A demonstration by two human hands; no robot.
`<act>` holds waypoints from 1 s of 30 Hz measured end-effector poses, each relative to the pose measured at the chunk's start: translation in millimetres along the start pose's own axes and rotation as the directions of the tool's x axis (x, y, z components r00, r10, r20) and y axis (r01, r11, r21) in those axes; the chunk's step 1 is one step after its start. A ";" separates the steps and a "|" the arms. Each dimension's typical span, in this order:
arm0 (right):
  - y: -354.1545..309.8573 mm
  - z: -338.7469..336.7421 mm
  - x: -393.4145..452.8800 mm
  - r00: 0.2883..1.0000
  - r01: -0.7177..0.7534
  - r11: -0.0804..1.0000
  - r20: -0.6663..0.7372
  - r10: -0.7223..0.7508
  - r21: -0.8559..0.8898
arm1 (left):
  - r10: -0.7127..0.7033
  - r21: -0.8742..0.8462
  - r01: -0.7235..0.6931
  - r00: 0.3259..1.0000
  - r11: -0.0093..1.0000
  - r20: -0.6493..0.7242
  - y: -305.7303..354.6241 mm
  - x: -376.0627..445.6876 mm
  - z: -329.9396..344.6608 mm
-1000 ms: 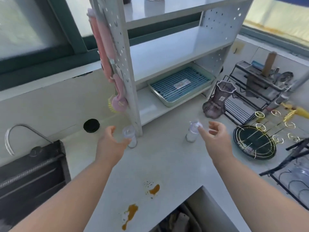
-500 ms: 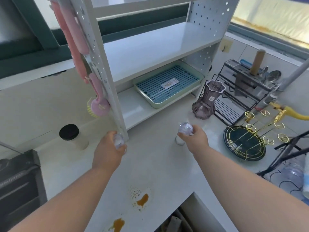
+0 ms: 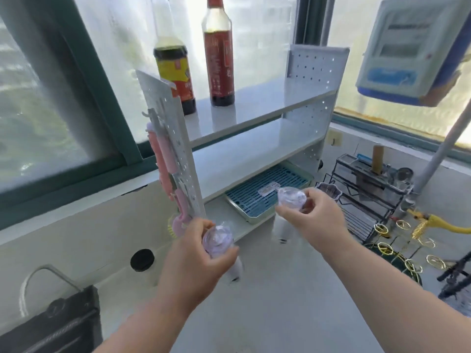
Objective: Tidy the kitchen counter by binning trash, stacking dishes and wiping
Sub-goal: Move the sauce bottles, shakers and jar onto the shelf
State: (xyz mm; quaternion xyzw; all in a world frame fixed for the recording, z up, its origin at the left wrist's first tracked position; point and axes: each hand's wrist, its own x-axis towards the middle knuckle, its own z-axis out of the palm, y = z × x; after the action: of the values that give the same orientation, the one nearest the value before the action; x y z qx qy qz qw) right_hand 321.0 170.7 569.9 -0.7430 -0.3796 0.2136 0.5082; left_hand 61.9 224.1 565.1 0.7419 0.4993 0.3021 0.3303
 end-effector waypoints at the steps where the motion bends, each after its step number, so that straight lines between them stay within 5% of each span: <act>1: -24.6 -9.2 1.0 0.999 0.043 0.999 0.004 -0.043 0.018 | 0.062 0.001 -0.062 0.998 0.998 -0.013 20.6 -2.0 -15.1; 6: -124.2 -41.5 19.5 0.974 0.226 0.969 -0.009 -0.227 0.096 | 0.308 0.045 -0.305 0.946 0.951 -0.104 113.8 -5.2 -83.6; 12: -225.4 -53.2 59.6 0.939 0.330 0.935 0.059 -0.339 0.130 | 0.518 0.185 -0.483 0.803 0.856 -0.296 209.4 46.1 -158.8; 16: -262.8 -33.1 95.8 0.931 0.343 0.933 0.095 -0.353 0.107 | 0.436 0.179 -0.398 0.825 0.900 -0.360 238.8 113.5 -185.0; 21: -278.0 1.5 136.0 0.926 0.346 0.938 0.160 -0.342 0.003 | 0.328 0.299 -0.260 0.922 0.918 -0.206 238.5 169.1 -190.0; 30: -272.5 32.0 172.3 0.930 0.325 0.942 0.212 -0.302 -0.082 | 0.138 0.437 -0.073 0.983 0.896 -0.119 212.5 205.7 -174.8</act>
State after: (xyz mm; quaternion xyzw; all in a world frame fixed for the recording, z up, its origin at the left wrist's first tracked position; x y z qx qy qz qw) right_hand 310.9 377.4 819.2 -0.6763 -0.5534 0.1794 0.4519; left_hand 106.5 390.3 862.4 0.7982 0.5357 0.2555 0.1034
